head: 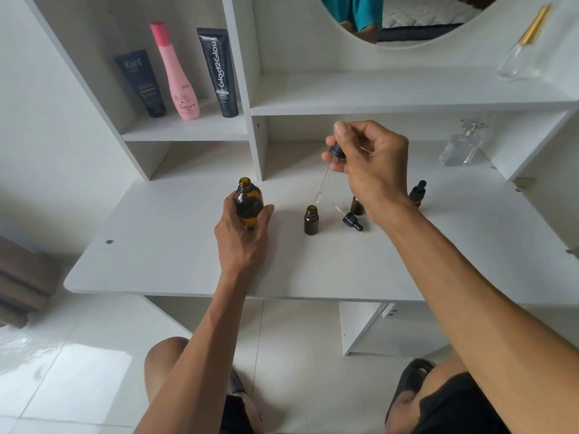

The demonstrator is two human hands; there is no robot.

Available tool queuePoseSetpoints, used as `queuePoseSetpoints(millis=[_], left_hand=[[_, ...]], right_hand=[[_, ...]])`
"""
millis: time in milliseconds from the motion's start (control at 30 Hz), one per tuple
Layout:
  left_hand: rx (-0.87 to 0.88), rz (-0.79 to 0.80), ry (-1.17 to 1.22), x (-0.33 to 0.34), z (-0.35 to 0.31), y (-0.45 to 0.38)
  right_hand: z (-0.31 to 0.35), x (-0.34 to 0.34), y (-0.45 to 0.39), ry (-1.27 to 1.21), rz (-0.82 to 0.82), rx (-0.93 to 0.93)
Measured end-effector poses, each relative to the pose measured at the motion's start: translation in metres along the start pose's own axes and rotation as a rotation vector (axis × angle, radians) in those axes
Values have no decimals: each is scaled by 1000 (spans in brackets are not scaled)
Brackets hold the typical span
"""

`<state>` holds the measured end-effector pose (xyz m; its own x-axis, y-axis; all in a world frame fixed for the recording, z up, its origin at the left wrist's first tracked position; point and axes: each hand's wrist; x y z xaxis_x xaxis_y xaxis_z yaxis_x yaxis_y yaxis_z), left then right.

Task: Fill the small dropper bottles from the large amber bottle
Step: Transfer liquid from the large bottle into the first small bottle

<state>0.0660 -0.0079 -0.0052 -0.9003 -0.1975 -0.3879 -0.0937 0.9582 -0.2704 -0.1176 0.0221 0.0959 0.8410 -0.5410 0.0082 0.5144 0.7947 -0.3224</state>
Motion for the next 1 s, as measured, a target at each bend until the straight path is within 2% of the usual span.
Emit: queuePoseSetpoints(millis=[1000], left_hand=[[3, 6, 37, 3, 6, -2]], right_hand=[[-7, 15, 3, 112, 96, -63]])
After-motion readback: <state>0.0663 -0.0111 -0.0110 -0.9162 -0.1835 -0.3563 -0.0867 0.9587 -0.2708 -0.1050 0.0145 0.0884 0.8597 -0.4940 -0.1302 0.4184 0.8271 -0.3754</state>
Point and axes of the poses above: each hand's wrist, its own y-axis away from the middle knuckle, its own x-axis out of the palm, z = x × y
